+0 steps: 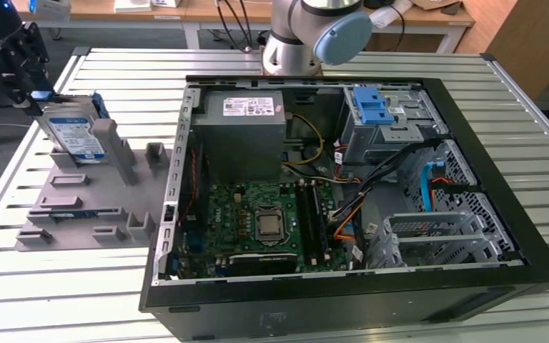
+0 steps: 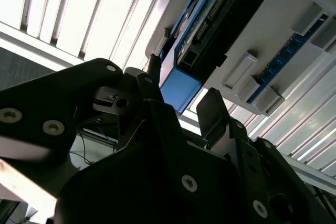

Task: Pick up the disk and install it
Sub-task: 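Pick up the disk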

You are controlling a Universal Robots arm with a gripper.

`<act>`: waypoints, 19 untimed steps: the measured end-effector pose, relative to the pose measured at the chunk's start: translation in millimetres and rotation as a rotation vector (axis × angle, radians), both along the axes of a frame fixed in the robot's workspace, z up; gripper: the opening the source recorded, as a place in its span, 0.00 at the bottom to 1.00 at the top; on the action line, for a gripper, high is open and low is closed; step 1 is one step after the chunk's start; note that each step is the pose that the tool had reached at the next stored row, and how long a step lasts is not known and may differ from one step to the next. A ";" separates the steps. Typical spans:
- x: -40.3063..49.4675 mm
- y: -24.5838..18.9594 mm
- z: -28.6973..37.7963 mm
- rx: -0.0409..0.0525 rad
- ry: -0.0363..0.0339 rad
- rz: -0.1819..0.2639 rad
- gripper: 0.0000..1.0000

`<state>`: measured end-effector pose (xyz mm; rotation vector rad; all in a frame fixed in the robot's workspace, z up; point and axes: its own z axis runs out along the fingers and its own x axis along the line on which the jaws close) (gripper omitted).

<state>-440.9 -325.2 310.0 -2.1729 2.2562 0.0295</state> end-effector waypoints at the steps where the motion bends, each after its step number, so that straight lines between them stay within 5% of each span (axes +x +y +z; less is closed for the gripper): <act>1: -0.1 0.1 -0.4 0.0001 -0.0001 0.000 0.55; 19: -0.1 0.6 -19.3 0.0000 0.0003 0.001 0.53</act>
